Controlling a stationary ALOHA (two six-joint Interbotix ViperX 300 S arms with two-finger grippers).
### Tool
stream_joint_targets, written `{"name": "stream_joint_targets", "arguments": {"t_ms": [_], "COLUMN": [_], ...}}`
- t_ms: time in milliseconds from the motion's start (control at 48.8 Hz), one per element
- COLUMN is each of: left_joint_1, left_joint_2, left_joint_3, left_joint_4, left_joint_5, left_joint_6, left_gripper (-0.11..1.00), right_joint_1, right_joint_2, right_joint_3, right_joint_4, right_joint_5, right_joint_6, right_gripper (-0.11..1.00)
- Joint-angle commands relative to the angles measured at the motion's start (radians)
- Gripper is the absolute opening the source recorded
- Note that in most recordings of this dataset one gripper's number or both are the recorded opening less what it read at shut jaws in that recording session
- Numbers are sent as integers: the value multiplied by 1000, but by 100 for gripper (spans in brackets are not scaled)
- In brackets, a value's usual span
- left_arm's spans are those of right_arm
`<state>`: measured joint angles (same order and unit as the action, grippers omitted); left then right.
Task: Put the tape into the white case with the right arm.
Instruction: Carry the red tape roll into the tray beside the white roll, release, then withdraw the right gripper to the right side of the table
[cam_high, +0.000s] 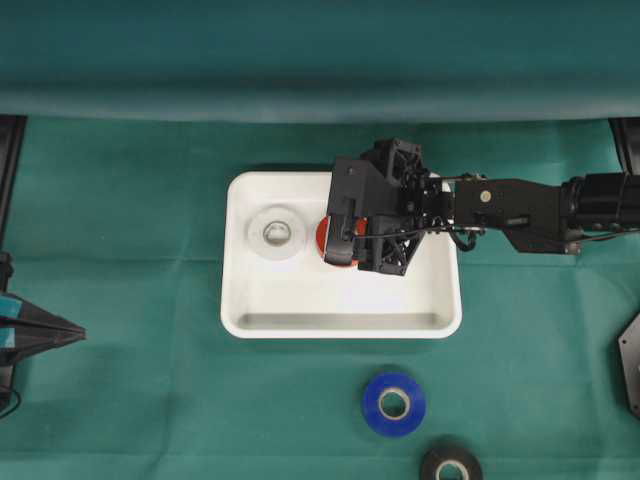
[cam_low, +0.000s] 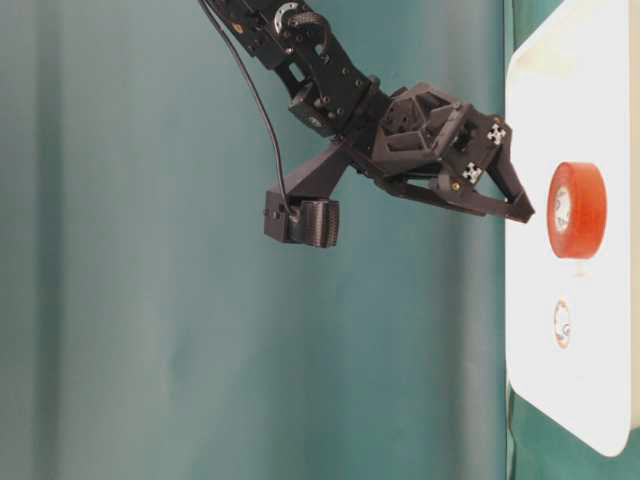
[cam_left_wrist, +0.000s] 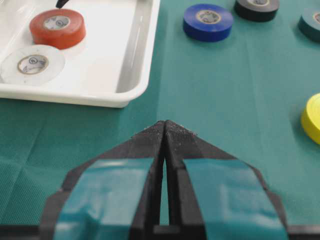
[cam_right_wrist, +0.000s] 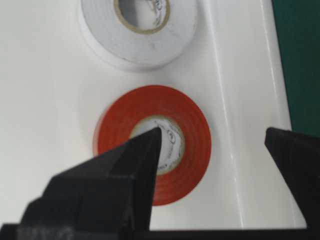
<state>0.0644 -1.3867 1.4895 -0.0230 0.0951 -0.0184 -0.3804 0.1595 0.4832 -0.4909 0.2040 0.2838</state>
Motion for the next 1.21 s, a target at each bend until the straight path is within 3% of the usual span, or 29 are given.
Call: {"name": "stream_joint_targets", "arguments": {"t_ms": [0, 246, 697, 1189], "left_joint_1": [3, 2, 5, 6], "left_joint_2": [8, 8, 8, 8], "left_joint_3": [-11, -9, -11, -11], "left_joint_4": [-2, -2, -2, -2], "left_joint_5": [-5, -5, -5, -5], "left_joint_6": [2, 2, 2, 0], "left_gripper": [0, 0, 0, 0], "right_joint_1": [-3, -2, -2, 6], "right_joint_2": [-18, -101, -402, -782], "right_joint_3": [-3, 78, 396, 690], "right_joint_4": [-3, -2, 5, 5], "right_joint_5": [-3, -3, -64, -126], "right_joint_6": [2, 6, 15, 91], "right_gripper": [70, 70, 70, 70]}}
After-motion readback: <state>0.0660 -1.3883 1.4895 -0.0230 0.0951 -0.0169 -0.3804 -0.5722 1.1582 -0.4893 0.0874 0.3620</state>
